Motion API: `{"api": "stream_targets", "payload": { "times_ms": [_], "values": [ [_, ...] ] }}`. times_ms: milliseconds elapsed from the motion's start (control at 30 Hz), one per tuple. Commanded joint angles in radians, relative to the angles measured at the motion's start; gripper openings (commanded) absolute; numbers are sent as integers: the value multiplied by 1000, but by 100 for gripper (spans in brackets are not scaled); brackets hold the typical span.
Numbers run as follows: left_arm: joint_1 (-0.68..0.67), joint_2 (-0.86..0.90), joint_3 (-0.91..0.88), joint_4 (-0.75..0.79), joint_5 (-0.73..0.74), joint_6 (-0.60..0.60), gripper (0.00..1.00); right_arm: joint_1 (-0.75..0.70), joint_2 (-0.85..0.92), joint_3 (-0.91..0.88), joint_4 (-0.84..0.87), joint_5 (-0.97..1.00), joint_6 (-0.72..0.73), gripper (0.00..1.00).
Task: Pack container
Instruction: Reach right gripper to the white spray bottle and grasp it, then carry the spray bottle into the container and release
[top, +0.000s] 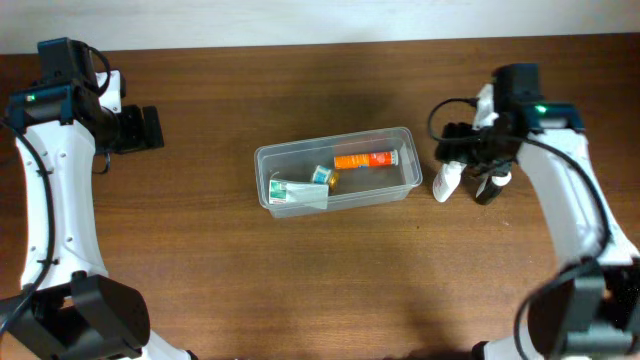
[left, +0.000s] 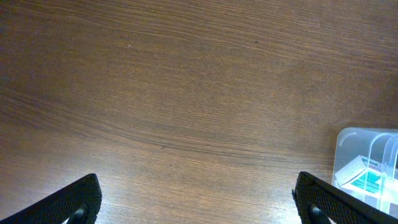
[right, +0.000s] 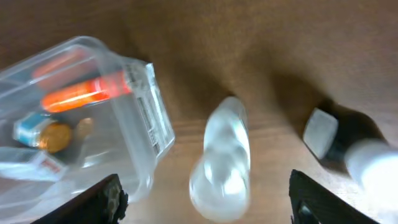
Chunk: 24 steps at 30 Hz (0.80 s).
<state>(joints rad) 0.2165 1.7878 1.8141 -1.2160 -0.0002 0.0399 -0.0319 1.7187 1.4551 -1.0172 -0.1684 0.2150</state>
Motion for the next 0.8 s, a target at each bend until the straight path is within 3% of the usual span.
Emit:
{"api": "stream_targets", "payload": {
  "times_ms": [0,233,300,533,767],
  "values": [
    [2,-19,7,-1,3,-10,99,14,36,12,11,74,42,73],
    [2,-19,7,-1,3,-10,99,14,71,12,27,80,56,49],
    [2,-19,7,-1,3,-10,99,15,71,12,9,79,56,38],
    [2,-19,7,-1,3,-10,99,42,66,20,-10,95,56,20],
    [2,-19,7,-1,3,-10,99,52,9,194,-126,103,53,16]
  ]
}}
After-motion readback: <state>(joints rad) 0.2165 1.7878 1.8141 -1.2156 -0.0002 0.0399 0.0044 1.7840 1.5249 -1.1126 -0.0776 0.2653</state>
